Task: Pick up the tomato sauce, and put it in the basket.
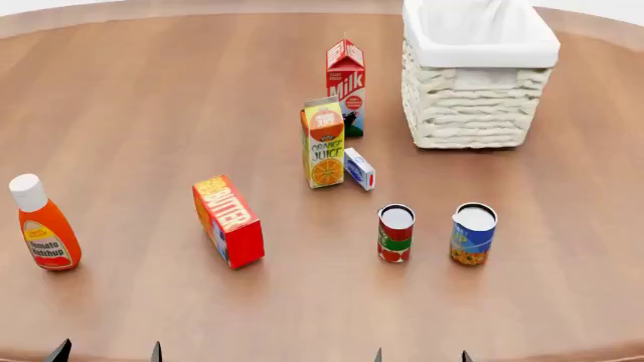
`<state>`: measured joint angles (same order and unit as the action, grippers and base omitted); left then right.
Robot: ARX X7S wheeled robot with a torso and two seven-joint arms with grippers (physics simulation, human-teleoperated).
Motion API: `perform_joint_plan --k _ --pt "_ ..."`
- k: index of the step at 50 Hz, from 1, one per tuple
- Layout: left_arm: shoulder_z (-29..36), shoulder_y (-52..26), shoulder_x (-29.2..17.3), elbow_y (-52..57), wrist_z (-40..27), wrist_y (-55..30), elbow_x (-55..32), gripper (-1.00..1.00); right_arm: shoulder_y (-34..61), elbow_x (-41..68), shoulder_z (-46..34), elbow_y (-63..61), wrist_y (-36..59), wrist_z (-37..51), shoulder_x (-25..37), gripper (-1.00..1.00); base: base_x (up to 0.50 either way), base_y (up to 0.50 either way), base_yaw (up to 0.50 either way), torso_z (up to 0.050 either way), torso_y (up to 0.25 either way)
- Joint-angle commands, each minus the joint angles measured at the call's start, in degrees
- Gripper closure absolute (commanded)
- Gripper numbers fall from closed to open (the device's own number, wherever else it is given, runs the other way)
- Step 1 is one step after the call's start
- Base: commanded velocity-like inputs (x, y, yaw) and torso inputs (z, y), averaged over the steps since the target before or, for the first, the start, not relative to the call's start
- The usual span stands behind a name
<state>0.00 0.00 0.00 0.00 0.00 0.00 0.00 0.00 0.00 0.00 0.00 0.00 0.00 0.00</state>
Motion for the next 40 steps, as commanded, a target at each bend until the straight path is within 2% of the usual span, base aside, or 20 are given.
perform_joint_plan --k 1,8,18,25,30,37,40 --pt "0.8 -0.1 -0.9 -0.2 -1.1 0.2 -1.0 -1.0 -0.3 0.8 -1.1 -1.2 0.3 1.3 0.9 -1.0 0.0 0.0 0.0 0.0 0.0" --pt "1.7 2.3 -2.3 6.4 -3.1 2.4 -2.6 -1.0 -2.6 3.3 -2.5 -9.4 -0.1 3.0 2.1 -1.0 0.0 0.0 0.0 0.0 0.0" --pt "4.5 10.7 -4.2 31.3 -5.2 0.2 -0.3 -1.0 -9.4 4.7 -3.8 -34.6 3.7 5.0 4.3 -1.0 0.0 0.0 0.0 0.0 0.0" --pt "5.5 14.6 -5.2 41.8 -6.2 -1.4 0.1 -1.0 -12.2 6.3 -3.8 -44.2 3.9 5.6 5.6 -1.0 0.0 0.0 0.0 0.0 0.0" --pt "6.1 16.0 -5.7 45.4 -6.5 -1.5 0.5 -1.0 -13.2 8.9 -2.9 -48.4 5.2 6.3 6.2 -1.0 0.0 0.0 0.0 0.0 0.0" --pt "6.2 16.2 -6.4 45.1 -7.3 -1.0 0.3 -1.0 -13.4 11.6 -2.2 -49.0 4.7 6.8 6.8 -1.0 0.01 0.0 0.0 0.0 0.0" --pt "6.4 16.3 -6.6 45.6 -7.7 -1.7 0.6 -1.0 -13.3 12.2 -2.2 -48.7 4.7 7.1 7.1 -1.0 0.43 0.0 0.0 0.0 0.0"
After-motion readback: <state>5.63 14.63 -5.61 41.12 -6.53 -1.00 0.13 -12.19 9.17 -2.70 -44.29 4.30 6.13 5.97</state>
